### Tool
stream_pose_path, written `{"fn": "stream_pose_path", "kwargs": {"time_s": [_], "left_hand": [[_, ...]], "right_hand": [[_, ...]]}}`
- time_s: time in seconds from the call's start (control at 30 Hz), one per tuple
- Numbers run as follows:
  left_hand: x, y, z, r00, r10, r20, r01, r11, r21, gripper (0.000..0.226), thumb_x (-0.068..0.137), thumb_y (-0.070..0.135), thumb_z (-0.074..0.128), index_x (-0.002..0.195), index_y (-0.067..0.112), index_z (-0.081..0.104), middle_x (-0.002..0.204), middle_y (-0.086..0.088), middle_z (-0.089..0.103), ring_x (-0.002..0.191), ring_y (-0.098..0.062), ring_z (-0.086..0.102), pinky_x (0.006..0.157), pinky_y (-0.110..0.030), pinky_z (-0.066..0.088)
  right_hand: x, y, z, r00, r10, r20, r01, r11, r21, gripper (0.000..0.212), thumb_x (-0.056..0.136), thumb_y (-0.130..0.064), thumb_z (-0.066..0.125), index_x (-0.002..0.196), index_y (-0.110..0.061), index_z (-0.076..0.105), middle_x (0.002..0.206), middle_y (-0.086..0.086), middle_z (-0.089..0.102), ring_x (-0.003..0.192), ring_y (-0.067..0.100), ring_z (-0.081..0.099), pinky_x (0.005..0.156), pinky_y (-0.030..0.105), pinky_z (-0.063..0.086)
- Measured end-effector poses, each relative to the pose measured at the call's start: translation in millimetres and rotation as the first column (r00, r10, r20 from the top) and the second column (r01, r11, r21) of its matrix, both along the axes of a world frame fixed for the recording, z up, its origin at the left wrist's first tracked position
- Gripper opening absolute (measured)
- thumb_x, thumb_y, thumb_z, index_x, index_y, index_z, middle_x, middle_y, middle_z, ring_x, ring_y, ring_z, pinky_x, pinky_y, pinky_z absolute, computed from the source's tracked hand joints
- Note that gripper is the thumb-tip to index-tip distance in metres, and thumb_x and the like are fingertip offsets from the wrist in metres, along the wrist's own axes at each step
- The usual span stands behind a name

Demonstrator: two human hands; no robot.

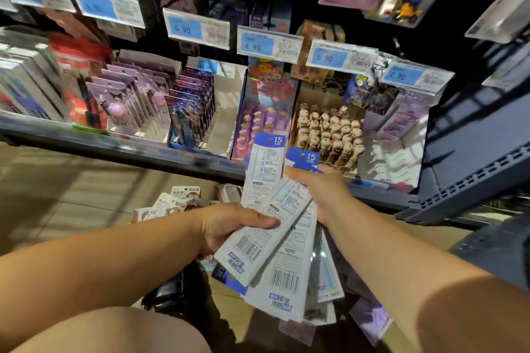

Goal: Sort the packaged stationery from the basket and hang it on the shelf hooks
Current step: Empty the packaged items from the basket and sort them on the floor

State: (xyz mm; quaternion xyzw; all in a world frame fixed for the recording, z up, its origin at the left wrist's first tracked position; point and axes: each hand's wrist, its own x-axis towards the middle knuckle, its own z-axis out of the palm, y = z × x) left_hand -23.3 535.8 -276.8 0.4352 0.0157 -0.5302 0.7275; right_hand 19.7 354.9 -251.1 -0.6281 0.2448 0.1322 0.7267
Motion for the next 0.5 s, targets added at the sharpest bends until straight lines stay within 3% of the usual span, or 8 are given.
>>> {"fn": "stream_pose_path", "kwargs": {"time_s": [0.13,0.2,0.33,0.5], "left_hand": [[-3,2,-7,0.994,0.114,-0.003,-0.112,0.986,0.126,0.034,0.065,0.010,0.081,0.099,0.012,0.078,0.104,-0.015,0.073,0.090,-0.028,0.071,0.085,-0.041,0.057],[-4,4,-11,0.984,0.177,-0.022,-0.170,0.969,0.178,0.037,0.071,0.010,0.070,0.107,0.008,0.072,0.107,-0.017,0.071,0.092,-0.031,0.070,0.089,-0.044,0.054],[-9,11,-17,0.966,0.257,-0.034,-0.245,0.946,0.212,0.041,0.066,0.011,0.074,0.107,0.008,0.070,0.106,-0.018,0.071,0.091,-0.033,0.069,0.088,-0.046,0.054],[-12,14,-16,0.937,0.346,-0.058,-0.335,0.932,0.137,0.029,0.065,0.006,0.071,0.093,0.006,0.077,0.096,-0.019,0.074,0.080,-0.032,0.073,0.069,-0.043,0.061]], "right_hand": [[0,10,1,0.999,0.031,-0.041,-0.031,1.000,-0.005,0.030,0.073,0.001,0.079,0.100,-0.002,0.067,0.082,0.014,0.072,0.061,0.024,0.069,0.052,0.033,0.056],[3,14,4,0.990,0.105,-0.091,-0.102,0.994,0.041,0.025,0.078,-0.001,0.075,0.102,-0.001,0.067,0.088,0.016,0.072,0.063,0.025,0.070,0.051,0.034,0.057],[7,16,13,0.944,0.255,-0.211,-0.233,0.965,0.123,0.003,0.087,-0.004,0.066,0.084,-0.005,0.066,0.069,0.010,0.072,0.057,0.023,0.069,0.055,0.036,0.058],[9,11,19,0.939,0.244,-0.241,-0.188,0.954,0.232,0.014,0.086,0.002,0.059,0.074,-0.003,0.062,0.061,0.012,0.068,0.052,0.026,0.068,0.051,0.039,0.058]]}}
